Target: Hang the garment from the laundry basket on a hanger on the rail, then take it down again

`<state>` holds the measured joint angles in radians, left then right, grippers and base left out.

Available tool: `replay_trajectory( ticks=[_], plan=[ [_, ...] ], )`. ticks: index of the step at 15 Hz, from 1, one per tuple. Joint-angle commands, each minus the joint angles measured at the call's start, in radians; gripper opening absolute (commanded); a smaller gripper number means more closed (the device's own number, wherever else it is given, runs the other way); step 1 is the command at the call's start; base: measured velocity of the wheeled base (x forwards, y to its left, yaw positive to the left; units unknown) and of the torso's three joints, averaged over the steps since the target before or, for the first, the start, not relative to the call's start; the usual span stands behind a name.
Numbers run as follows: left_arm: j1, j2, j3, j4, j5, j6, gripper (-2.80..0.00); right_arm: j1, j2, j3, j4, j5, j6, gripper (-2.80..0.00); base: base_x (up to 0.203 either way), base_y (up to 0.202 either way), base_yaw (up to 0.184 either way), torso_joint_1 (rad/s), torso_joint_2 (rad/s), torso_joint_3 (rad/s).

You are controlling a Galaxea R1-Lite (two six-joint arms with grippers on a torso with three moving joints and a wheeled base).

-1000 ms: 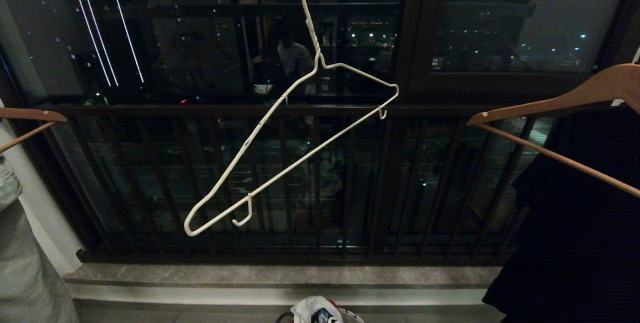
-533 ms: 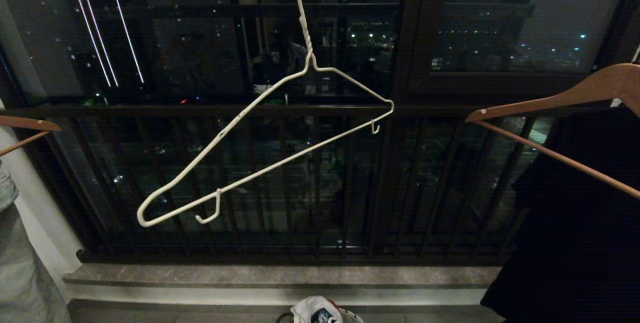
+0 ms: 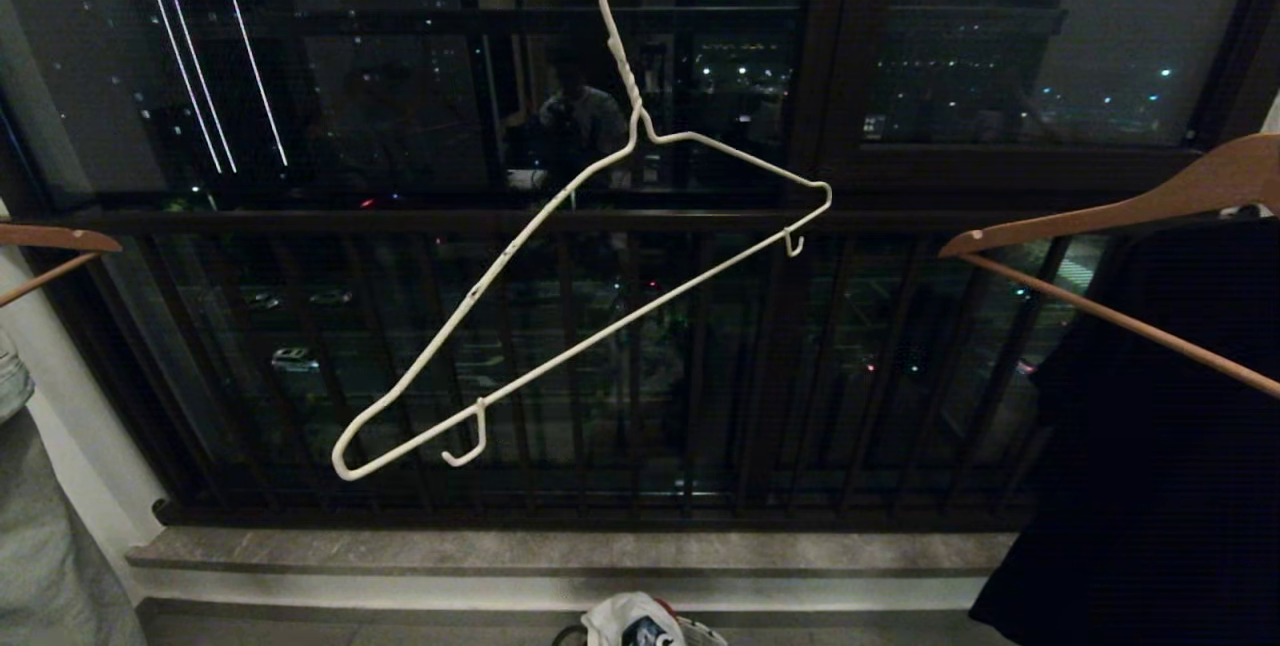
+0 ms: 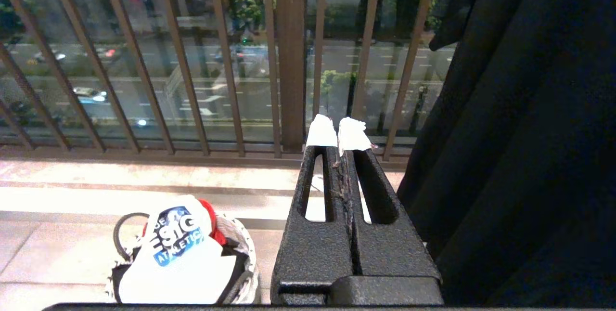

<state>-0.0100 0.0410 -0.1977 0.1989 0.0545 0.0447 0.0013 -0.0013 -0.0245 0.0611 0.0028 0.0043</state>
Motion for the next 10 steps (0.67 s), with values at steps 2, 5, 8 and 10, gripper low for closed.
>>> replay_trajectory(
  ticks=[2, 5, 8, 10],
  plan=[
    [0.001, -0.038, 0.155, -0.154, -0.021, 0.041, -2.80, 0.000, 0.001, 0.000, 0.000, 0.000, 0.000, -2.80, 0.000, 0.000, 0.000, 0.000, 0.00, 0.000],
    [0.001, -0.038, 0.177, -0.152, -0.071, 0.034, -2.80, 0.000, 0.001, 0.000, 0.000, 0.000, 0.000, -2.80, 0.000, 0.000, 0.000, 0.000, 0.00, 0.000],
    [0.001, -0.038, 0.176, -0.154, -0.075, -0.001, -2.80, 0.000, 0.001, 0.000, 0.000, 0.000, 0.000, -2.80, 0.000, 0.000, 0.000, 0.000, 0.00, 0.000],
    [0.001, -0.038, 0.176, -0.154, -0.072, -0.022, -2.80, 0.000, 0.001, 0.000, 0.000, 0.000, 0.000, -2.80, 0.000, 0.000, 0.000, 0.000, 0.00, 0.000]
  ],
)
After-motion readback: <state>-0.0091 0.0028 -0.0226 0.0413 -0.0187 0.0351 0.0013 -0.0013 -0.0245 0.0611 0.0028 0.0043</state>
